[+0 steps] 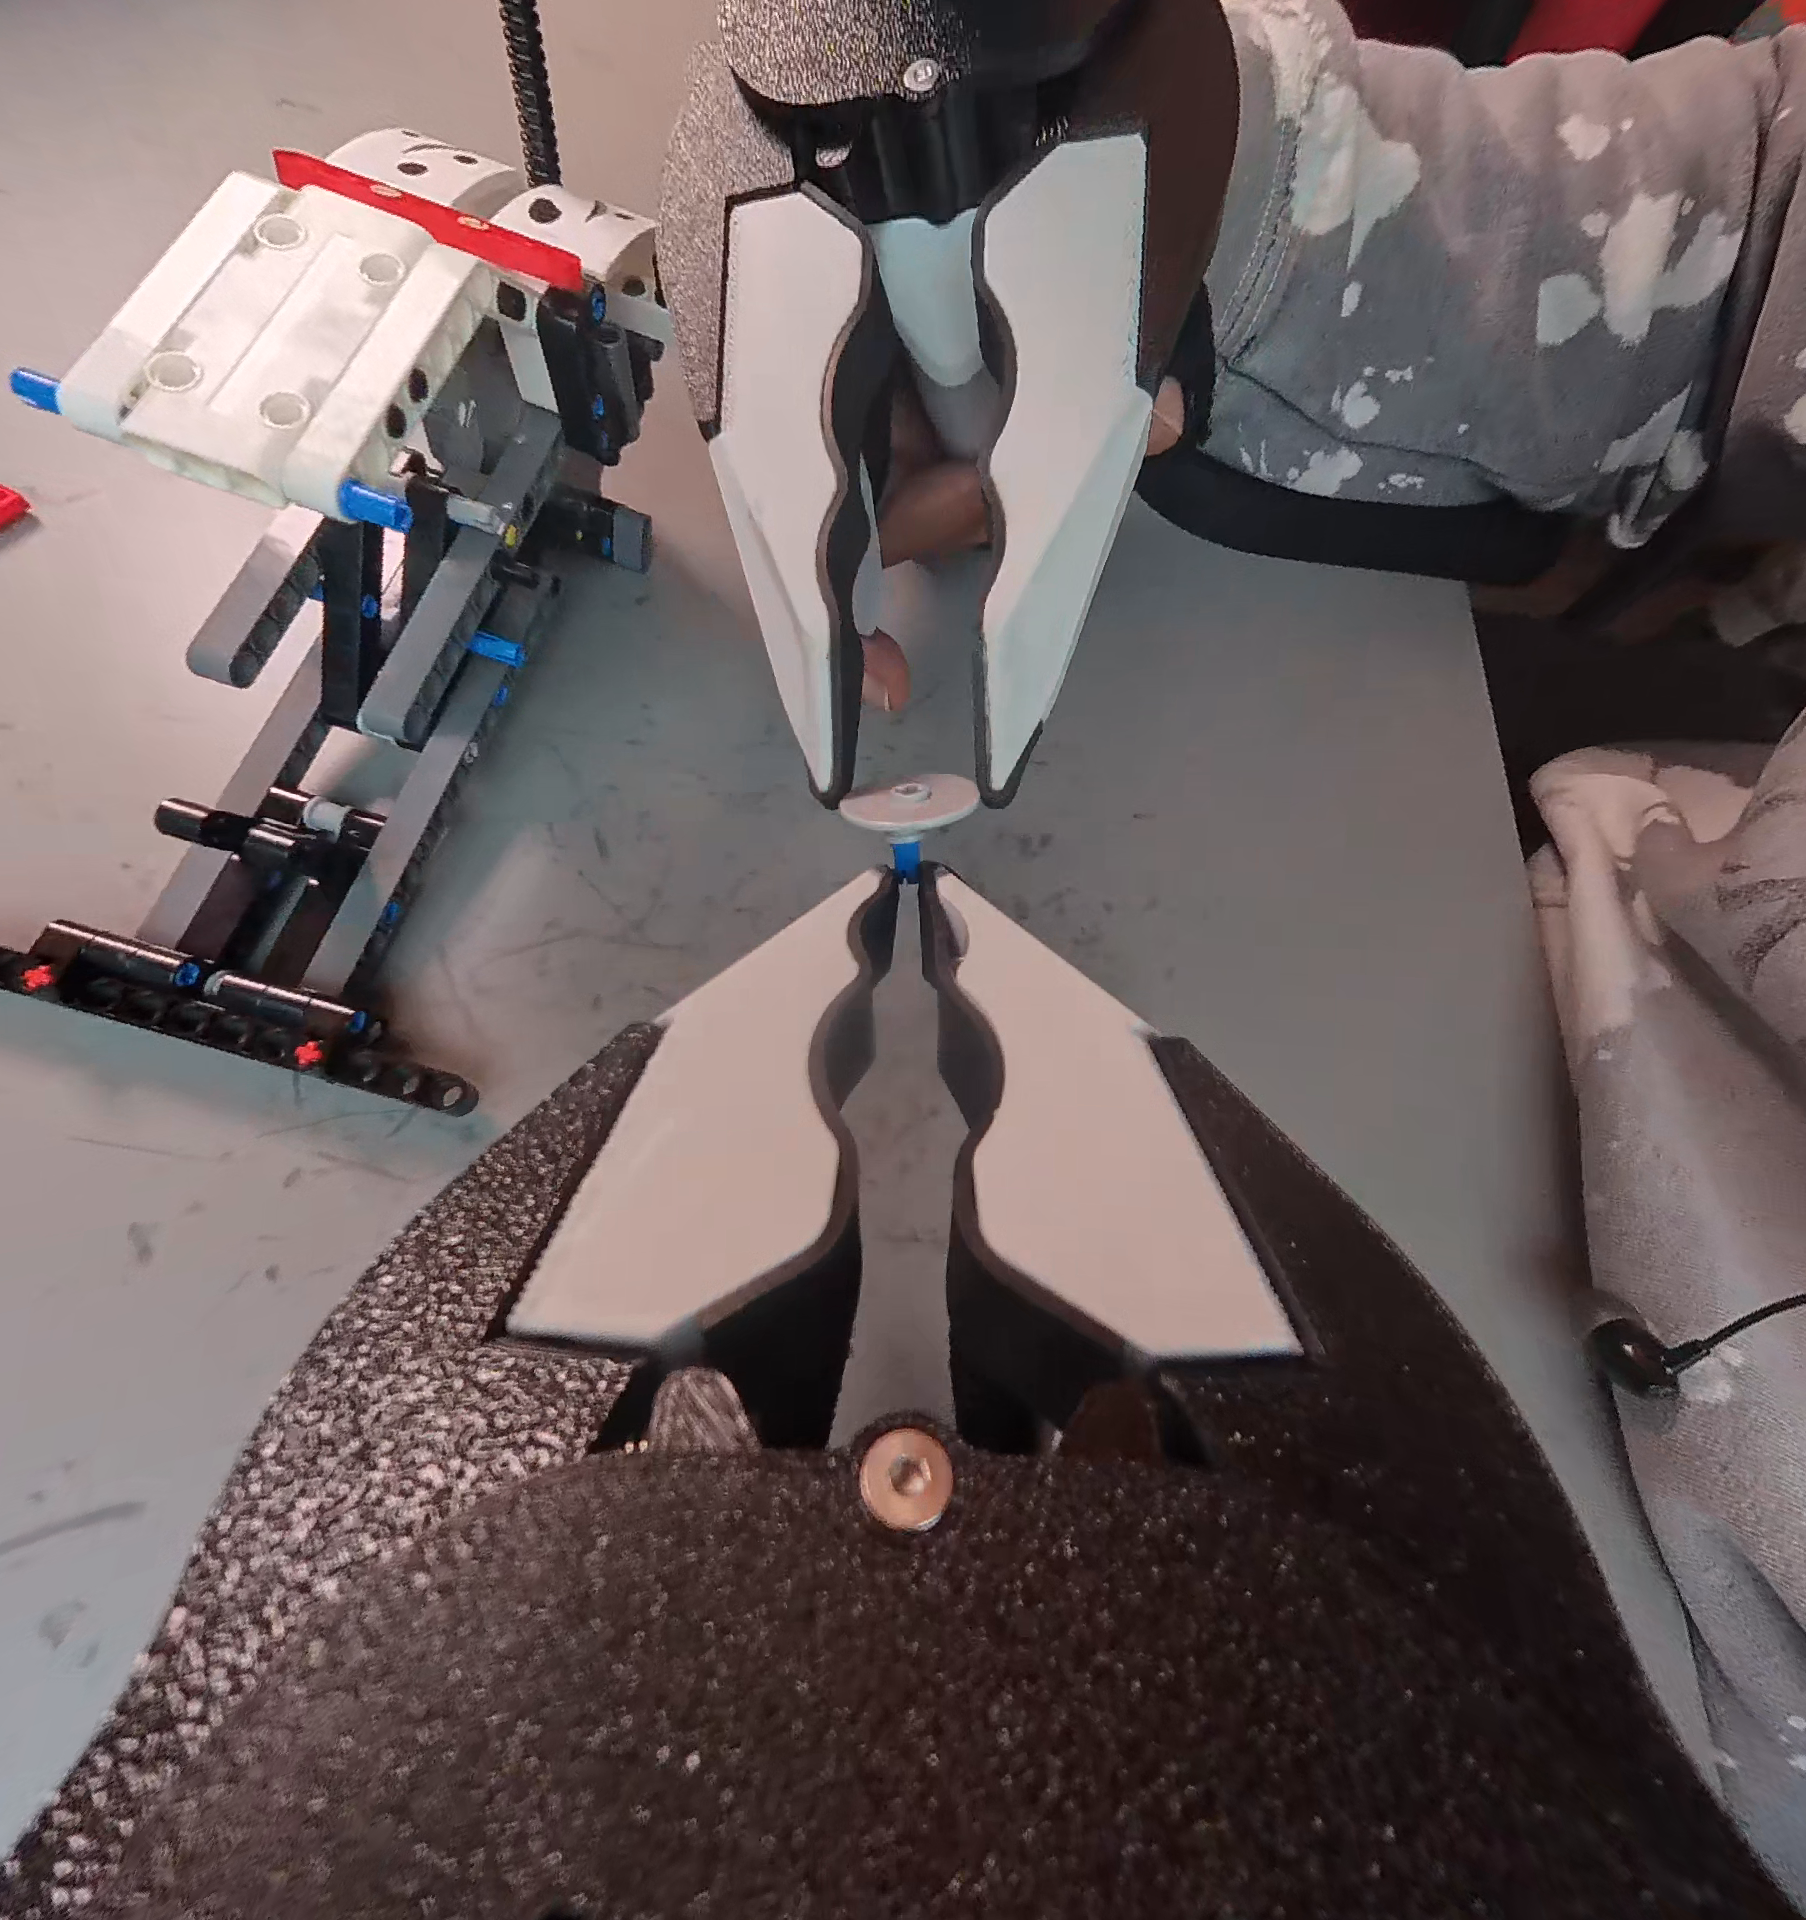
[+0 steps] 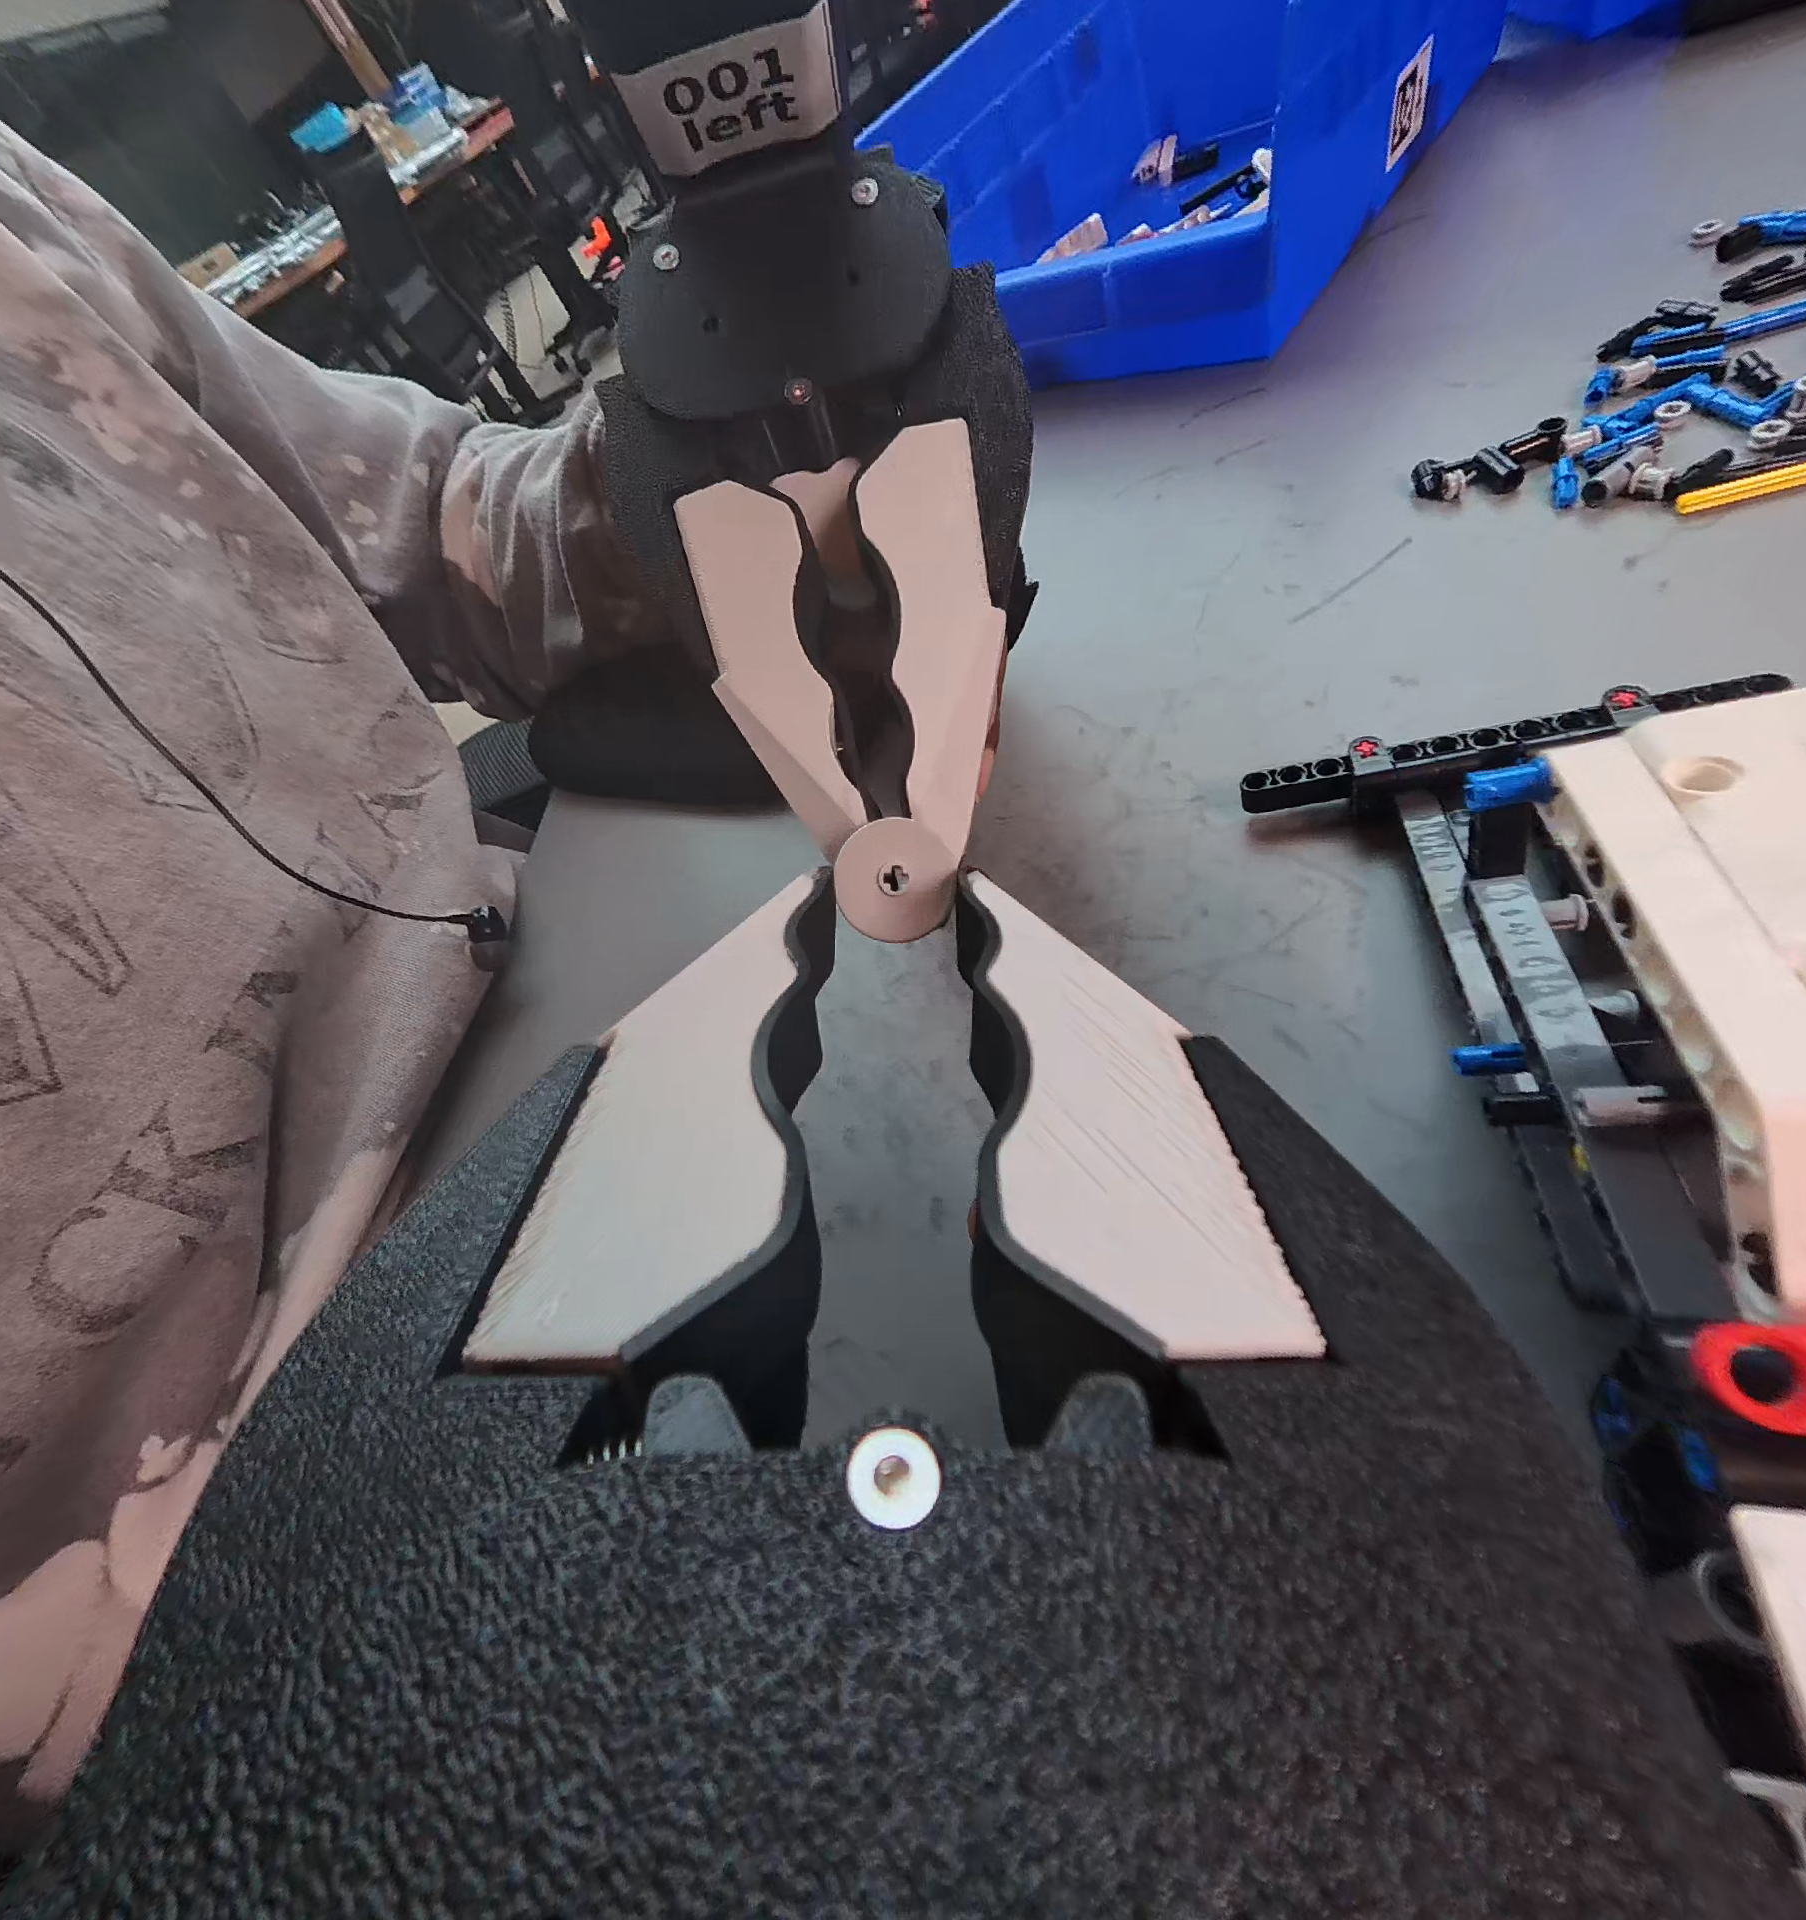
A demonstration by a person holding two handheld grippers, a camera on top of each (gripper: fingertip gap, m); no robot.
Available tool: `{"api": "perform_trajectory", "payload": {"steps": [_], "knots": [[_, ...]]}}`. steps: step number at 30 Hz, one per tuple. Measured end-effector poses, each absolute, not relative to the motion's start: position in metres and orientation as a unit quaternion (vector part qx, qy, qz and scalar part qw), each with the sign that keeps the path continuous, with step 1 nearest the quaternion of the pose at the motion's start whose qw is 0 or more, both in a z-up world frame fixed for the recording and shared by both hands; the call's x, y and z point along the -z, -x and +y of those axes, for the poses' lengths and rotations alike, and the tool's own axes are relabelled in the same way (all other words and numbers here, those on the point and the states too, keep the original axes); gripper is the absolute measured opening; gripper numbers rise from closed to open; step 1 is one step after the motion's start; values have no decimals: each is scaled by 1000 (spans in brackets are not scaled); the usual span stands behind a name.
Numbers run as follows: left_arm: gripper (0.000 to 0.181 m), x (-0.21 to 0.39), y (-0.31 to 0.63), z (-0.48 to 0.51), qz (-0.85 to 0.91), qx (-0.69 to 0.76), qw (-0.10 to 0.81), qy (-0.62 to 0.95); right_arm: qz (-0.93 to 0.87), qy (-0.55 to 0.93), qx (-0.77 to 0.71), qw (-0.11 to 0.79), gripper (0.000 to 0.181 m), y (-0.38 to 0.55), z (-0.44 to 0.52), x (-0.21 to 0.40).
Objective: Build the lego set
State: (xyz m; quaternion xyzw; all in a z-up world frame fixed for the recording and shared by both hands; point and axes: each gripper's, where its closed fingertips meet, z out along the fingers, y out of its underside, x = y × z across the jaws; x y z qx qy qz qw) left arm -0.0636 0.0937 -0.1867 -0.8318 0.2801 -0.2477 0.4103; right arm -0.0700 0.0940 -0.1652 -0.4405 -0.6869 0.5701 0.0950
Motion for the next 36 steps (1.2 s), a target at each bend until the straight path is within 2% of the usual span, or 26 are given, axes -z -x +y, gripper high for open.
{"api": "perform_trajectory", "payload": {"steps": [12, 21, 27, 36], "knots": [[3, 177, 61, 94, 272, 278, 428, 816, -690, 436, -566, 113, 23, 67, 96, 163], [3, 127, 71, 95, 171, 432, 476, 747, -538, 429, -724, 57, 22, 75, 103, 116], [3, 124, 74, 95, 154, 453, 469, 742, -473, 423, -772, 24, 22, 81, 105, 103], [3, 128, 77, 95, 137, 467, 449, 749, -469, 434, -769, -2, 22, 86, 104, 113]]}}
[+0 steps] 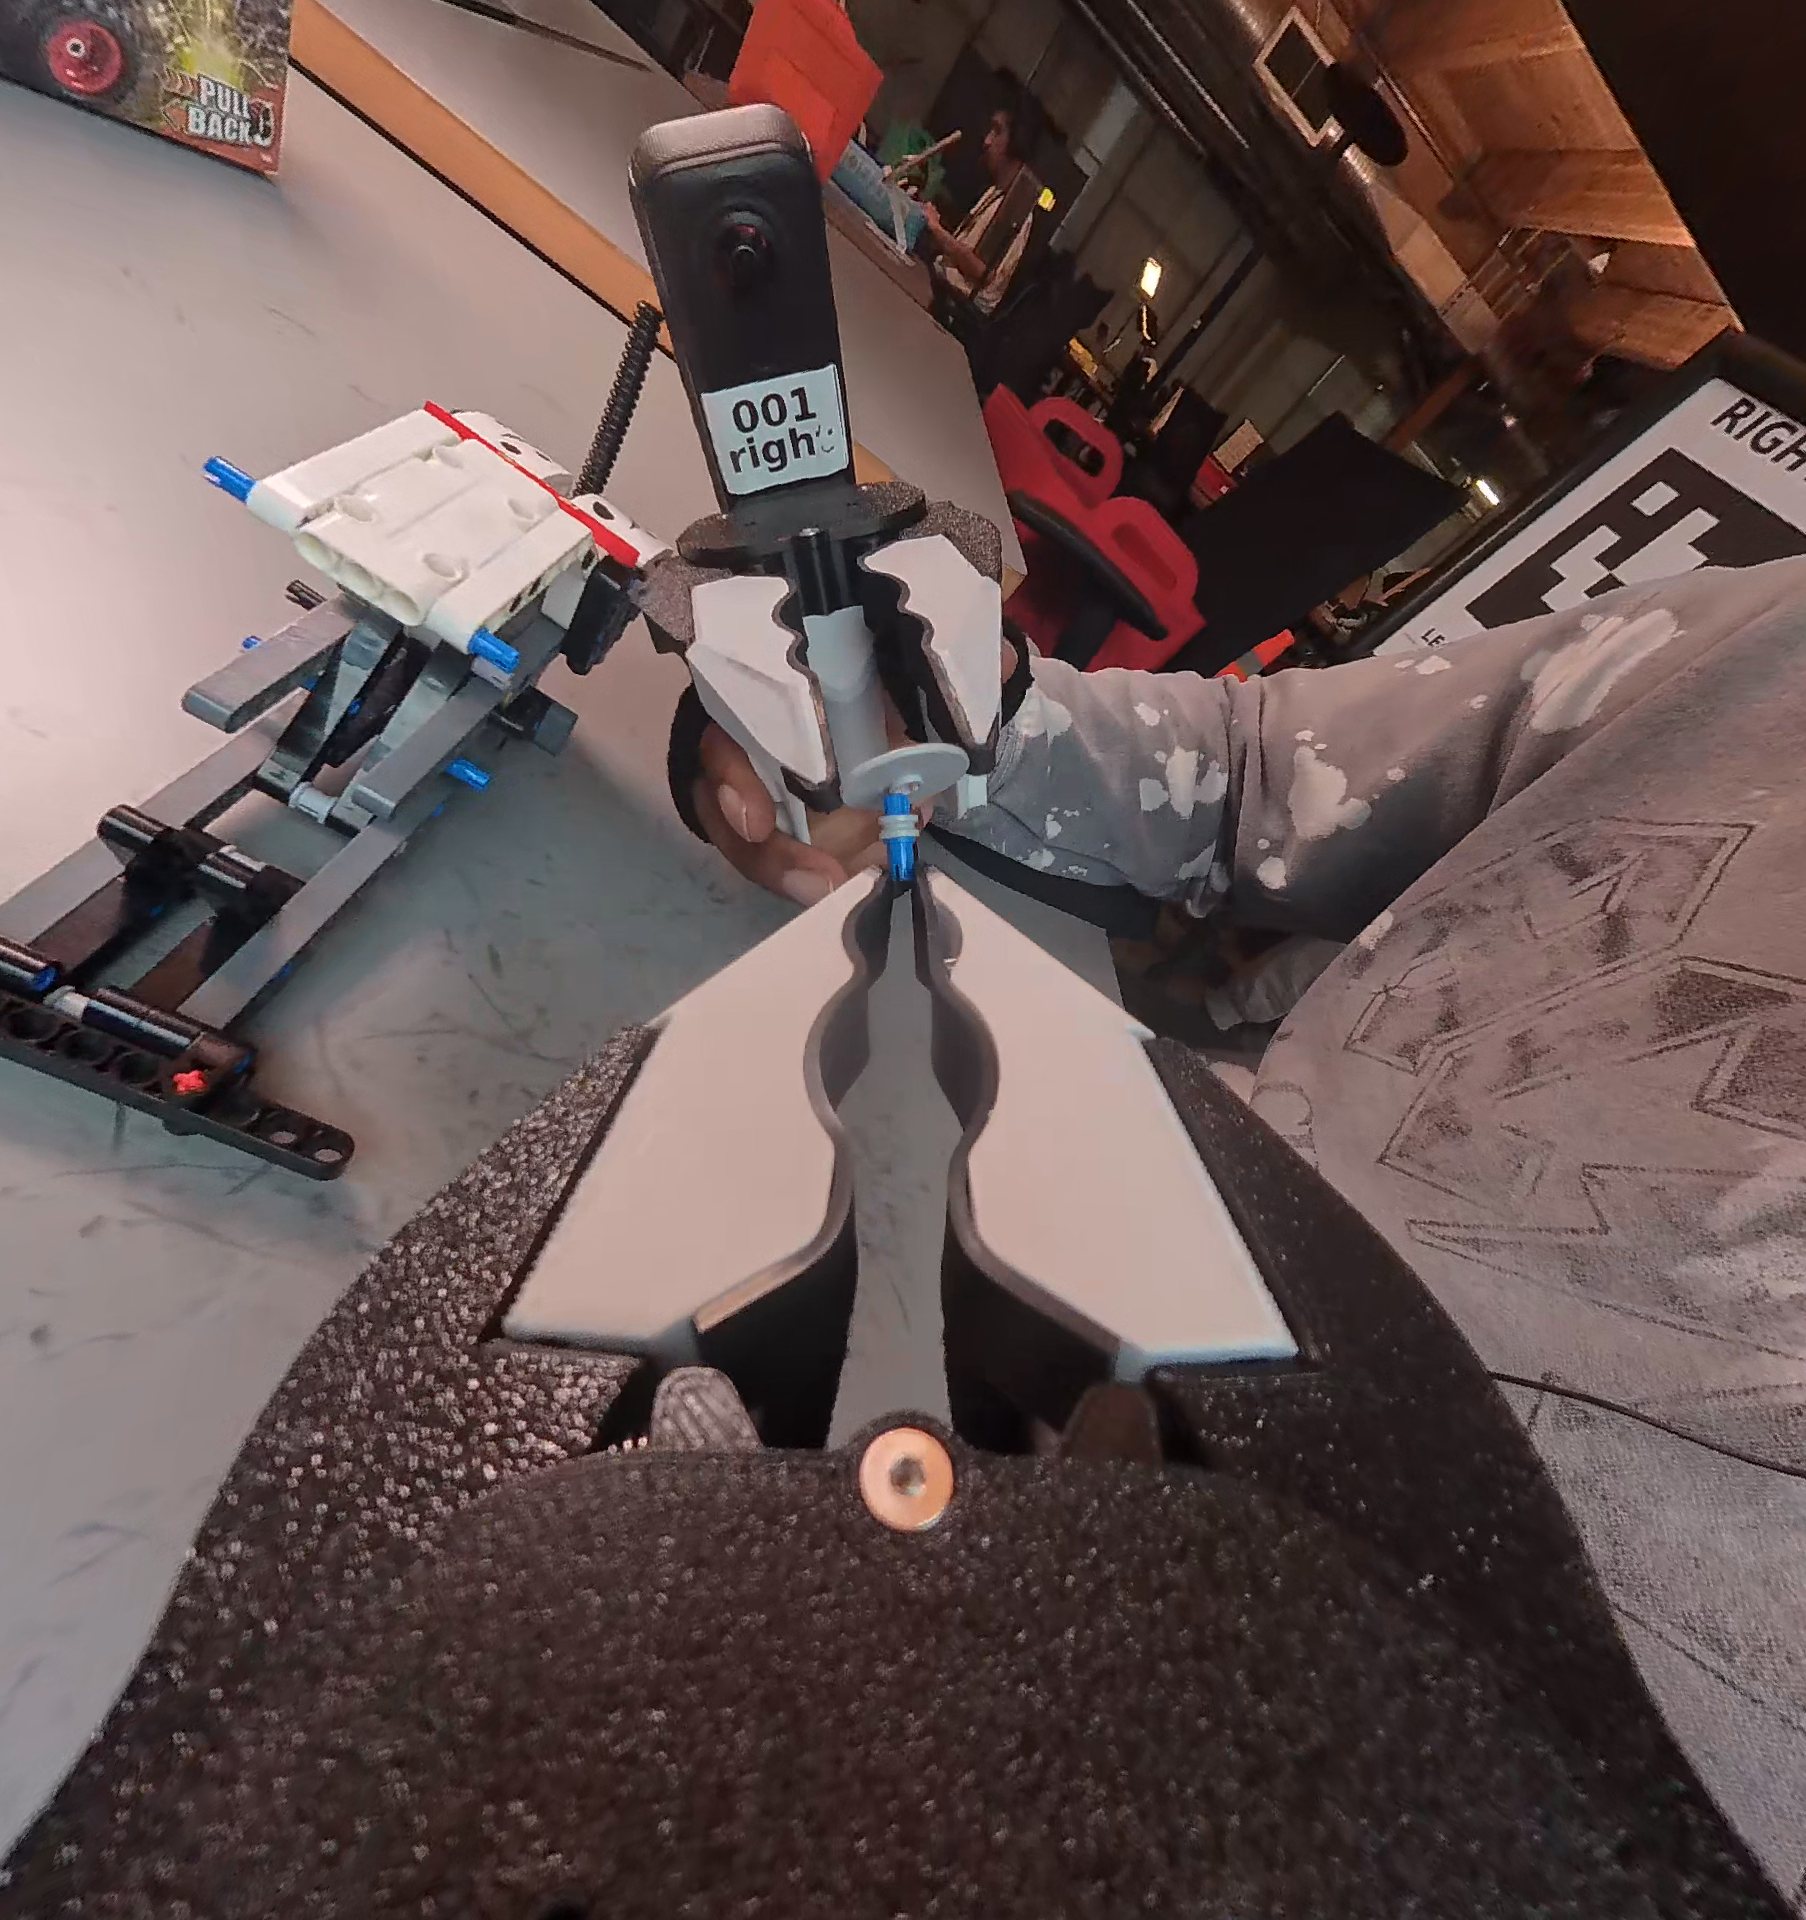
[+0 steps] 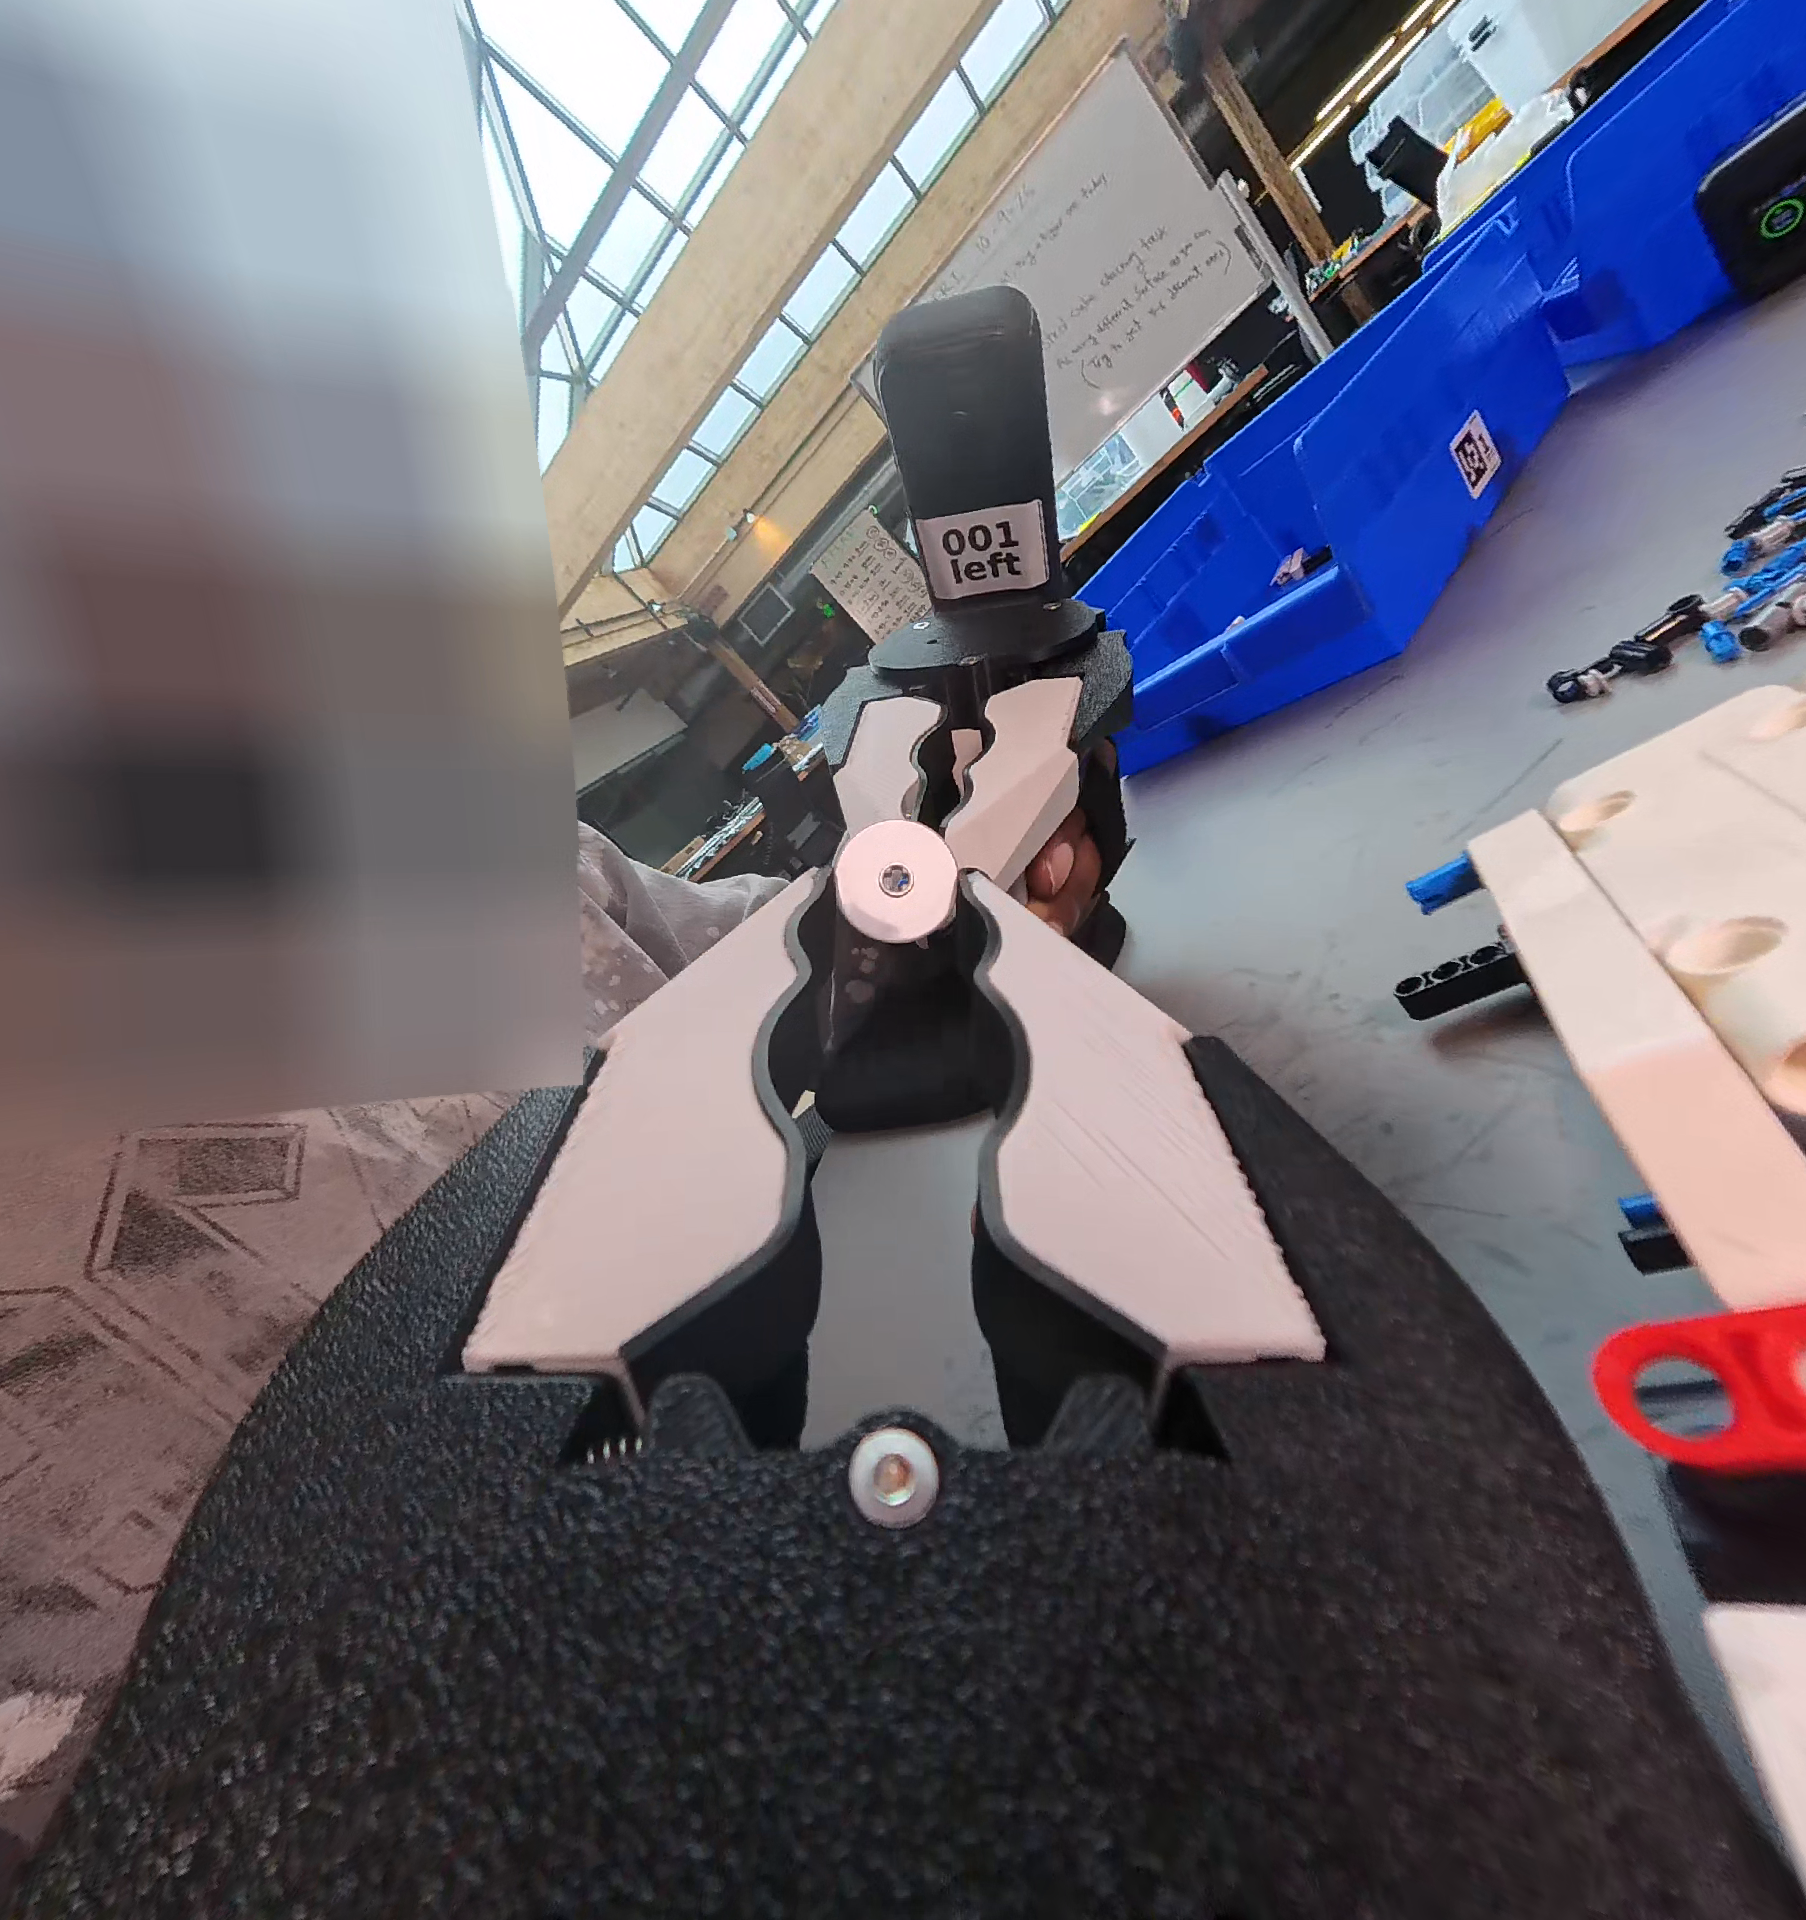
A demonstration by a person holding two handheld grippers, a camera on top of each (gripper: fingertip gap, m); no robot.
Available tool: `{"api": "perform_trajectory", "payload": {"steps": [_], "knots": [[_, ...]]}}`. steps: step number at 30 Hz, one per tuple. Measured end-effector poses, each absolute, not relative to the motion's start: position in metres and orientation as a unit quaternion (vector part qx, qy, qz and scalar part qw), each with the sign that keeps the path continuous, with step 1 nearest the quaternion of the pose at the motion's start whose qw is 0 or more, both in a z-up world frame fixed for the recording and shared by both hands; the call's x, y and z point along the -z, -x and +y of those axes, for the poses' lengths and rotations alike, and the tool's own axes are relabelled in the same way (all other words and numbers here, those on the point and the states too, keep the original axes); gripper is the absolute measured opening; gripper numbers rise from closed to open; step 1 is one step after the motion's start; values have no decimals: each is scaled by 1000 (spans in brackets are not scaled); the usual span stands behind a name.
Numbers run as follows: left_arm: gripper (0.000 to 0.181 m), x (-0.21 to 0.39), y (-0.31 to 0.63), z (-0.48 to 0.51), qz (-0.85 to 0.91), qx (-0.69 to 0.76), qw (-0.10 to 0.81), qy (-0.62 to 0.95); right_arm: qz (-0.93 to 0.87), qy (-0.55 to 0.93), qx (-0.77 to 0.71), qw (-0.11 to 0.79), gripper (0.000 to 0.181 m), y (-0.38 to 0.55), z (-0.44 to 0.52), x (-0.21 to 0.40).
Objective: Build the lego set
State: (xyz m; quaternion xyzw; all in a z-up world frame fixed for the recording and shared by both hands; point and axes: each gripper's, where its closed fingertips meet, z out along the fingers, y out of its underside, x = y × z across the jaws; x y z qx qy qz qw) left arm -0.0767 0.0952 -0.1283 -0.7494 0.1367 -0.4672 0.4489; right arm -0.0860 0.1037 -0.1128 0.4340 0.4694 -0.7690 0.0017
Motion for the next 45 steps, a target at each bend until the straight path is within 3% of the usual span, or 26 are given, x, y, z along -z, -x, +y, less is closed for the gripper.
{"api": "perform_trajectory", "payload": {"steps": [21, 32, 45], "knots": [[3, 132, 73, 91, 144, 480, 427, 753, 494, -435, 753, 5, 22, 83, 100, 119], [3, 162, 73, 87, 214, 356, 404, 815, 582, -450, 677, -12, 23, 80, 93, 142], [3, 156, 75, 87, 200, 383, 406, 805, 579, -455, 676, -23, 22, 80, 98, 142]]}}
